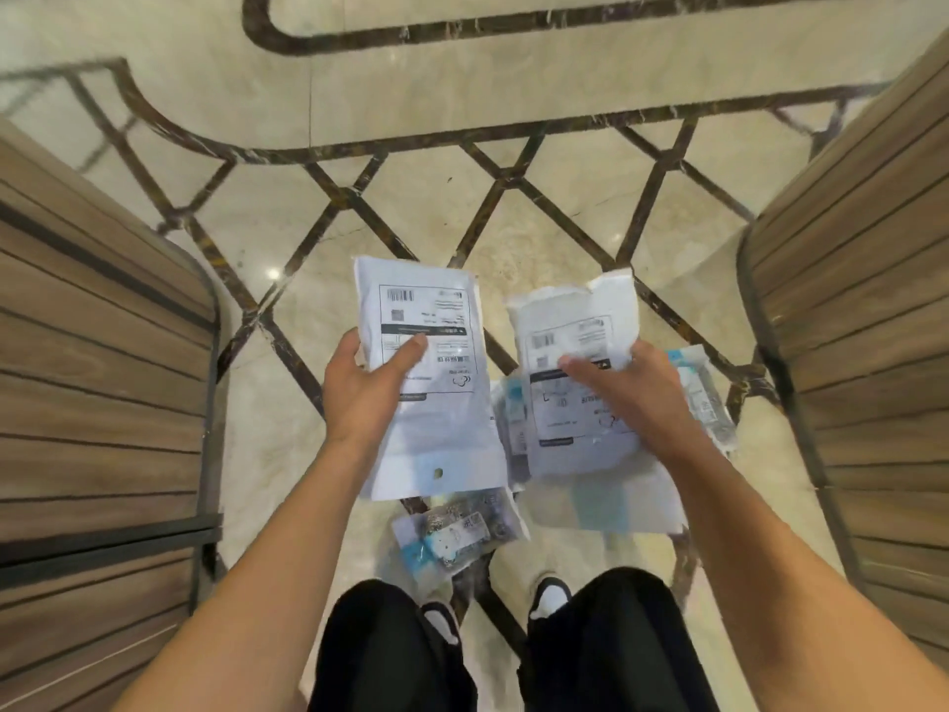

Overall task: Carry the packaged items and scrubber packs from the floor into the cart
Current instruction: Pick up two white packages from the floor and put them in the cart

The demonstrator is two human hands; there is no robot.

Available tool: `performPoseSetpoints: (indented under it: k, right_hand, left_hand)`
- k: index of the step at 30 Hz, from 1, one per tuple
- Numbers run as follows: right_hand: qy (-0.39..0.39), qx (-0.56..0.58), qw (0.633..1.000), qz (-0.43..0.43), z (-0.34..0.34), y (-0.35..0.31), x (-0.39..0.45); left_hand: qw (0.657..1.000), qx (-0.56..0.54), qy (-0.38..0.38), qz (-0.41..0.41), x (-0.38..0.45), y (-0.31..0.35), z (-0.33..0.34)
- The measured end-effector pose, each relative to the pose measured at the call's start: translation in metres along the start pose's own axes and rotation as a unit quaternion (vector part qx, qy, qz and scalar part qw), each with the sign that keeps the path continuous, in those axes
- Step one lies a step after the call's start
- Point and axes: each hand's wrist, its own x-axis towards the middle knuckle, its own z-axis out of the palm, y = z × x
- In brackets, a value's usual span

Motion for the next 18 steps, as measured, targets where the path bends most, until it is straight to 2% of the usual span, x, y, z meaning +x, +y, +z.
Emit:
performPoseSetpoints:
  k: [5,10,14,18]
  right_hand:
    - [0.068,0.123,0.99,-0.017,-0.13,-0.129,-0.088]
    - [0.104,0.219,0.969,-0.051,-0.242,-0.219,-0.185]
    - [0.151,0.275,0.948,-0.059,-0.312,-0.263,-0.261]
    - [0.207,0.292,0.93,-0.08,-0.353,-0.284,-0.35]
  left_hand:
    - [0.997,-0.007,-0.057,0.06,-0.105,0.173,-0.024]
    - [0.987,-0.04,-0.133,0.084,-0.198,0.308,-0.043]
    - [0.974,-0.059,-0.188,0.11,-0.262,0.386,-0.055]
    - [0.949,-0.052,-0.279,0.137,-0.31,0.43,-0.061]
